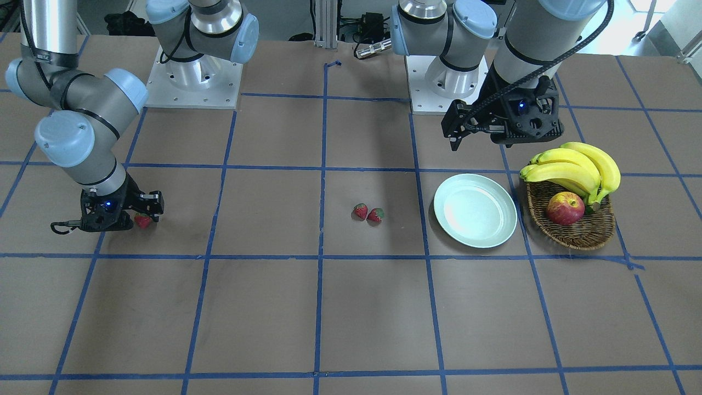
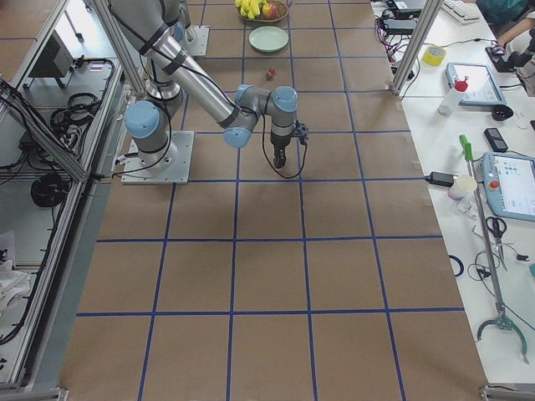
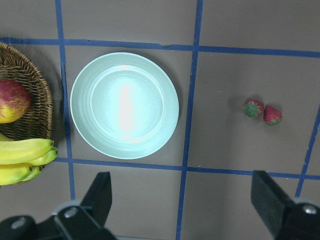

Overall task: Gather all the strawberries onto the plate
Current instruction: 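Carry it beside the other two strawberries and release it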

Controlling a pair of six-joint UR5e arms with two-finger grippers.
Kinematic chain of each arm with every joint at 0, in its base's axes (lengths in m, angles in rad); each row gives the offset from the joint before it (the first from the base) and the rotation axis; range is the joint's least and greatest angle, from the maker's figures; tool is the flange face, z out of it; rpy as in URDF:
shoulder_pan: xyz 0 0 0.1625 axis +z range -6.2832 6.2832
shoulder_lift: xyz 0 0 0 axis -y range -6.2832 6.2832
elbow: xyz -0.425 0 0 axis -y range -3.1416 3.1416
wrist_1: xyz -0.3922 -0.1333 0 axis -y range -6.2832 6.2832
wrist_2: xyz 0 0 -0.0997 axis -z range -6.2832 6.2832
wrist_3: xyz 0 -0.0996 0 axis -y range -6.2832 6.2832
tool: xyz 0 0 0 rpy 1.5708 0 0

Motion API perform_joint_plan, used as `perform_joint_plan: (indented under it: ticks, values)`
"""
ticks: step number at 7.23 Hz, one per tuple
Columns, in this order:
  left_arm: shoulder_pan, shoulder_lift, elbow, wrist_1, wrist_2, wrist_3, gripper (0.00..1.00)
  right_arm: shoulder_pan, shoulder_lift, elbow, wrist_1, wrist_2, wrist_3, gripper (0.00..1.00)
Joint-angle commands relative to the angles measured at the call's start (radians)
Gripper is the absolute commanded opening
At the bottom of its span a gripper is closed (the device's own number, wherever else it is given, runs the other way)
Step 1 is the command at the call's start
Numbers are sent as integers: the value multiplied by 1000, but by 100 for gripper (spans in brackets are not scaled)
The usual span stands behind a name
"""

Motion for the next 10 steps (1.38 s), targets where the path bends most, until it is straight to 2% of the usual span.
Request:
perform_joint_plan:
  ticks: [1,3,4,5,6,7,8,10]
  values:
    - [1,0,0,0,0,0,100,0,3,0,4,3,-1,35]
    - [1,0,0,0,0,-1,100,0,2,-2,9,4,8,13]
    - [3,0,0,0,0,-1,100,6,-10,-8,12,-5,23,9]
    - [1,0,0,0,0,-1,100,38,-38,-37,36,3,92,10]
    - [1,-2,-2,0,0,-1,100,123,-52,-89,153,6,246,9]
    - [0,2,-2,-2,1,-12,100,275,-54,-150,183,-6,390,9]
    - [-2,2,-3,0,2,-12,100,431,-43,-193,220,-5,648,8]
    - [-5,3,-6,-2,0,-16,100,630,15,-224,173,24,946,7]
